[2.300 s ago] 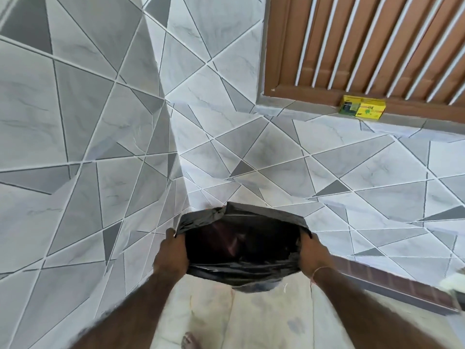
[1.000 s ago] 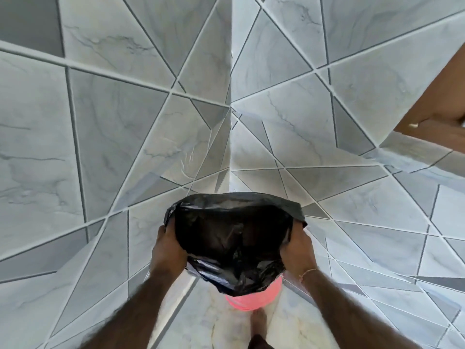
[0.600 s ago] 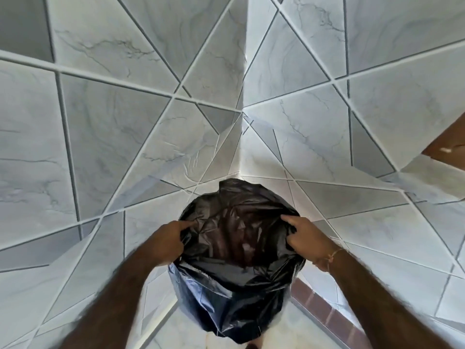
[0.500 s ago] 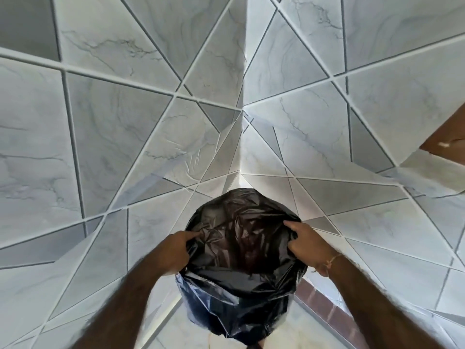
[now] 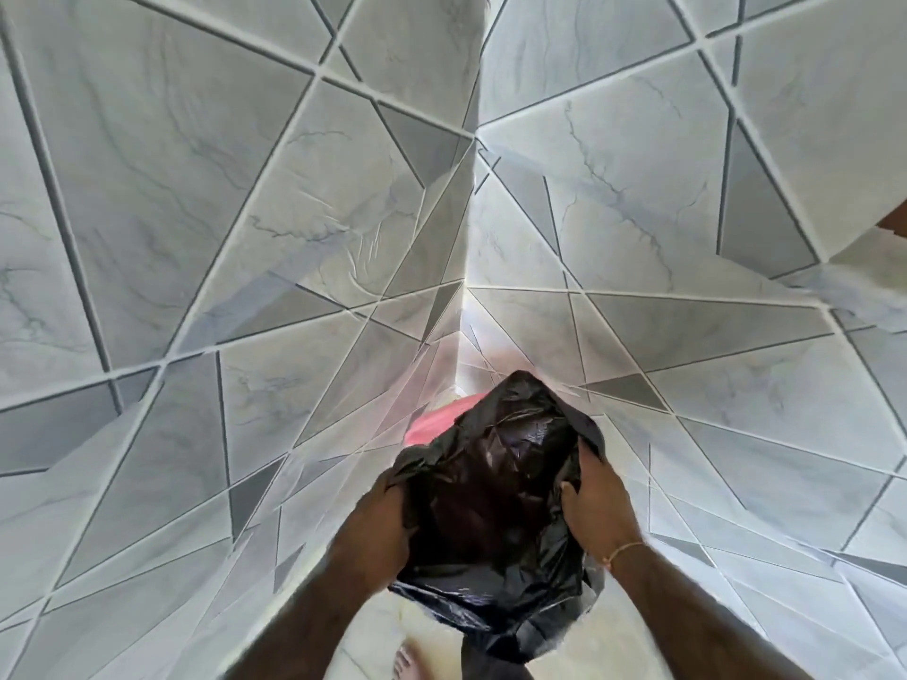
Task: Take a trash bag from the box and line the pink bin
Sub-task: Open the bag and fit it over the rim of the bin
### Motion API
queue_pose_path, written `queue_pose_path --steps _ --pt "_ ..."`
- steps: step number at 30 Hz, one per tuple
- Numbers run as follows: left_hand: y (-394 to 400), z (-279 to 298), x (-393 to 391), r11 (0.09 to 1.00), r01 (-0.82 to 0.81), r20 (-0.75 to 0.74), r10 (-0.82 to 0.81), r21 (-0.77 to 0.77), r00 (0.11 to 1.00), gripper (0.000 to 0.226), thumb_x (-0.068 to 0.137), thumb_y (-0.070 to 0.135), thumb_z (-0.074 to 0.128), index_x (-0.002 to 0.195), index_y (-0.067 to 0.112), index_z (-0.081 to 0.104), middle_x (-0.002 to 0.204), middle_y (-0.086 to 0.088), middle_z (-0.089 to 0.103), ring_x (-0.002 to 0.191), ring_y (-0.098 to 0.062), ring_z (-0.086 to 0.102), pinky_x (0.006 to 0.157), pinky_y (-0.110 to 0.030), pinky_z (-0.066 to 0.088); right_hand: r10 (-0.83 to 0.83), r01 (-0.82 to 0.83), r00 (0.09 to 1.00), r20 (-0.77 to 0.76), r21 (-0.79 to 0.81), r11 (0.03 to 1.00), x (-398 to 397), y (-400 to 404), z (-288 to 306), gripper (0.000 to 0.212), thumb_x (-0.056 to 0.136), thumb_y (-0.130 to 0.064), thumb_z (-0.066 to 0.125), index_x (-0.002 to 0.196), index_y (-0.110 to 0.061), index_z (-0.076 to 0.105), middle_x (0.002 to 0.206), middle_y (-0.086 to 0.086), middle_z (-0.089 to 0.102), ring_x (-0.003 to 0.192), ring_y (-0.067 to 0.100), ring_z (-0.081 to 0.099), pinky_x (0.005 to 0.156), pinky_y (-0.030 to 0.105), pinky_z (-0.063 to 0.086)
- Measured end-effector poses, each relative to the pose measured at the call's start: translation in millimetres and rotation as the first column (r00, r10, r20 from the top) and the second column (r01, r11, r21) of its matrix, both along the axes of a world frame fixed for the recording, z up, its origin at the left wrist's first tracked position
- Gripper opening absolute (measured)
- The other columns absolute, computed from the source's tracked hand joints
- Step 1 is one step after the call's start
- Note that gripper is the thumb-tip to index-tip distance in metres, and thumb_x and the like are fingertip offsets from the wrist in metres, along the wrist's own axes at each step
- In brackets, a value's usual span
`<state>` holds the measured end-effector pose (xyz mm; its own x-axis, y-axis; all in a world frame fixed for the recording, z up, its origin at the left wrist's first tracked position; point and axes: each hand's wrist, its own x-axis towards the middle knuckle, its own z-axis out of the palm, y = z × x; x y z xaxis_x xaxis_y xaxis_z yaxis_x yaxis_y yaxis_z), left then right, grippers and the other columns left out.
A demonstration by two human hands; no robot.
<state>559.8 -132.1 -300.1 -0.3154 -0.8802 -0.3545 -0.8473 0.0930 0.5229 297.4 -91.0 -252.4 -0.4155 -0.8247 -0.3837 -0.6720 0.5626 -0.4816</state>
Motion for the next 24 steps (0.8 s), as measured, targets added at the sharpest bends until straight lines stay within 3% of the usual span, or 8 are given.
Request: queue_pose_path --steps 4,8,11,14,17,20,24 --pt "5.4 -34.3 -4.4 1.000 -0.019 -0.001 0.019 -0.021 1.000 0.059 0.084 0.016 0.050 0.140 0.031 0.038 0.155 0.007 0.032 0.138 -0.018 0.040 0.112 -0.037 0.037 -0.027 0.025 0.999 -0.040 -0.049 0.998 3.0 1.6 -28.1 0.055 0.087 -0.008 0.053 0.139 -0.021 0.040 0.137 0.009 0.057 0.120 0.035 0.057 0.105 0.053 0.044" --pt "4.0 -44.2 -20.8 0.995 -0.103 0.014 0.103 -0.002 0.995 0.061 0.079 0.000 0.052 0.138 0.017 0.044 0.154 -0.002 0.033 0.132 -0.025 0.046 0.109 -0.035 0.040 -0.023 0.022 0.999 -0.026 -0.024 0.999 0.6 -1.2 -69.7 0.065 0.085 -0.001 0.054 0.142 -0.022 0.033 0.143 0.012 0.049 0.126 0.035 0.051 0.110 0.058 0.035" --pt "-3.0 -55.4 -27.4 0.984 -0.170 0.018 0.169 0.050 0.985 0.065 0.074 -0.009 0.043 0.134 0.015 0.047 0.157 0.005 0.026 0.128 -0.027 0.048 0.103 -0.043 0.046 -0.050 0.049 0.998 0.026 0.018 0.999 0.6 -6.5 -86.9 0.074 0.085 0.006 0.052 0.150 -0.017 0.026 0.146 0.014 0.044 0.124 0.038 0.052 0.110 0.047 0.038" --pt "-6.0 -79.2 -25.0 0.981 -0.187 0.047 0.185 0.048 0.982 0.057 0.072 -0.007 0.045 0.124 0.017 0.052 0.157 0.009 0.025 0.122 -0.029 0.054 0.087 -0.047 0.055 -0.031 0.030 0.999 0.026 0.035 0.999 -2.5 -9.5 -101.4 0.075 0.086 0.006 0.052 0.151 -0.017 0.024 0.149 0.015 0.041 0.125 0.040 0.053 0.109 0.045 0.039" --pt "-5.7 -105.9 -21.6 0.981 -0.191 0.077 0.189 0.026 0.979 0.065 0.077 -0.005 0.047 0.133 0.028 0.043 0.155 0.010 0.028 0.115 -0.031 0.059 0.078 -0.046 0.059 -0.034 0.034 0.997 0.070 0.007 0.999 -8.2 -13.5 -117.3 0.068 0.087 0.002 0.051 0.149 -0.014 0.030 0.144 0.017 0.048 0.122 0.044 0.053 0.105 0.049 0.043" --pt "0.7 -121.7 -24.5 0.982 -0.181 0.118 0.175 0.045 0.977 0.075 0.078 -0.007 0.047 0.138 0.036 0.034 0.157 0.017 0.018 0.114 -0.028 0.059 0.069 -0.044 0.058 -0.015 0.013 0.998 0.069 0.038 0.999 -10.6 -12.2 -139.8 0.069 0.089 -0.005 0.050 0.151 -0.017 0.024 0.146 0.017 0.047 0.124 0.043 0.052 0.104 0.052 0.045" --pt "4.4 -151.0 -29.6 0.964 -0.250 0.178 0.232 0.089 0.956 0.075 0.080 -0.004 0.040 0.144 0.032 0.028 0.159 0.014 0.018 0.119 -0.031 0.055 0.074 -0.049 0.057 0.078 -0.088 0.995 0.060 0.181 0.980 -11.6 -14.0 -190.3 0.083 0.086 0.001 0.041 0.153 -0.033 0.006 0.150 0.016 0.042 0.117 0.046 0.057 0.094 0.056 0.051"
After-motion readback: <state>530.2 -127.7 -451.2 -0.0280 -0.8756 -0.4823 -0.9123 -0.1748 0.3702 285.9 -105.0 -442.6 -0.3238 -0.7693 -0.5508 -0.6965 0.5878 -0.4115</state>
